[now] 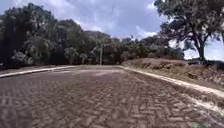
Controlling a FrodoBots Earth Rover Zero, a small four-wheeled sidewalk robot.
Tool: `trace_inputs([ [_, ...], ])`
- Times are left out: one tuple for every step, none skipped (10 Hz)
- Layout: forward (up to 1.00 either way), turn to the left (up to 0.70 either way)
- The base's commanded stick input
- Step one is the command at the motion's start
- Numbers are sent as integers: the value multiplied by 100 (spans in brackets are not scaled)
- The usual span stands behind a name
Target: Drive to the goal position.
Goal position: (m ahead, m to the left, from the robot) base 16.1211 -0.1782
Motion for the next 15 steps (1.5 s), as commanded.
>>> trace_inputs([
  [100, 3],
  [100, 0],
  [100, 0],
  [100, 0],
  [100, 0],
  [100, 0],
  [100, 0],
  [100, 0],
  [100, 0],
  [100, 0],
  [100, 0],
  [100, 0],
  [100, 0],
  [100, 0],
  [100, 0],
])
